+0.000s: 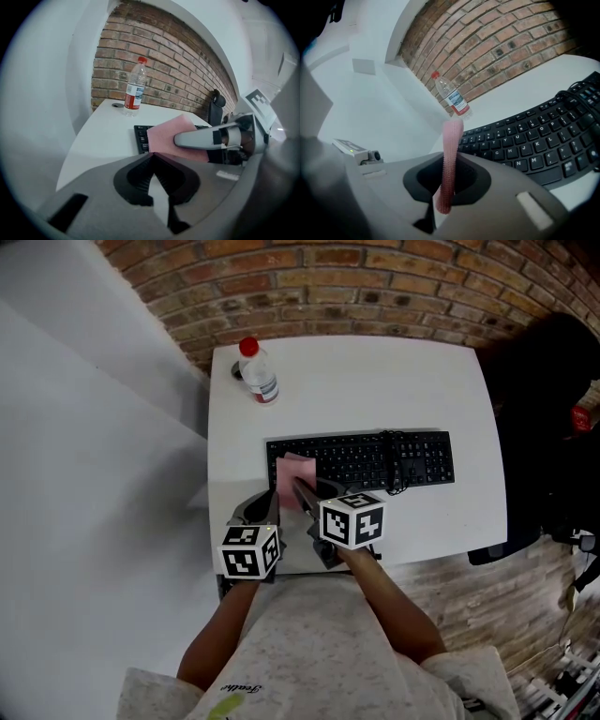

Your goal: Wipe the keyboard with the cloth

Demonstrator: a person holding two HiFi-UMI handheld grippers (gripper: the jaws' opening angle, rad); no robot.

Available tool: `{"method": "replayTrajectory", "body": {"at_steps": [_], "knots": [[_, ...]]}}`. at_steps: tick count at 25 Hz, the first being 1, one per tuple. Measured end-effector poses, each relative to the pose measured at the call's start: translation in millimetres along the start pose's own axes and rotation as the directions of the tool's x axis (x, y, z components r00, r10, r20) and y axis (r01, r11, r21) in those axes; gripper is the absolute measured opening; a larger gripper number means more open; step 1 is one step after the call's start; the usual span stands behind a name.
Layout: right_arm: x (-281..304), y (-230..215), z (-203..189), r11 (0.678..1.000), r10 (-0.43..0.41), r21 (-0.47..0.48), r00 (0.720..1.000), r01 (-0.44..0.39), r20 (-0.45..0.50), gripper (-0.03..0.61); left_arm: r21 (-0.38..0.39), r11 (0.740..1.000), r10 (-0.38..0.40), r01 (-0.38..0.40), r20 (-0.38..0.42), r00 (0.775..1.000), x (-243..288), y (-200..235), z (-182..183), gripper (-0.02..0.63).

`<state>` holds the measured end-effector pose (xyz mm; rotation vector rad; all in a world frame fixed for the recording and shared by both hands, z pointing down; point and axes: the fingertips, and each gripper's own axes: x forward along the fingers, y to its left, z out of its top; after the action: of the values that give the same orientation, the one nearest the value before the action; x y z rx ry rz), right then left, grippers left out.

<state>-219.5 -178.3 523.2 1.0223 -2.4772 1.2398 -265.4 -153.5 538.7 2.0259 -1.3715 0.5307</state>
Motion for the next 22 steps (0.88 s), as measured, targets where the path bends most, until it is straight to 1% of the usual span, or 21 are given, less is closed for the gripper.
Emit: {"method": "replayTrajectory", "body": {"at_steps": [8,13,22], "knots": [[-23.1,-21.9,5.6,1.0,-0.019,0.003,1.0,0.019,0.009,0.022,0.019,1.0,-0.012,0.012,-0.008,1.0,10.8,-27.6,3.8,-0.009],[-39.3,-36.2,8.0,0.999,-0.043,-0.013,0.999,0.043,0.012,0.023,0.034,0.999,-0.032,0.032,-0.011,0.999,20.0,-48.1,7.2,-0.008],[-67.4,-61.5,14.9,0.997,-0.072,-0.002,0.997,0.072,0.03,0.021,0.055,0.997,-0.051,0.052,-0.019,0.999,32.5,-80.0,9.8,-0.009]]}}
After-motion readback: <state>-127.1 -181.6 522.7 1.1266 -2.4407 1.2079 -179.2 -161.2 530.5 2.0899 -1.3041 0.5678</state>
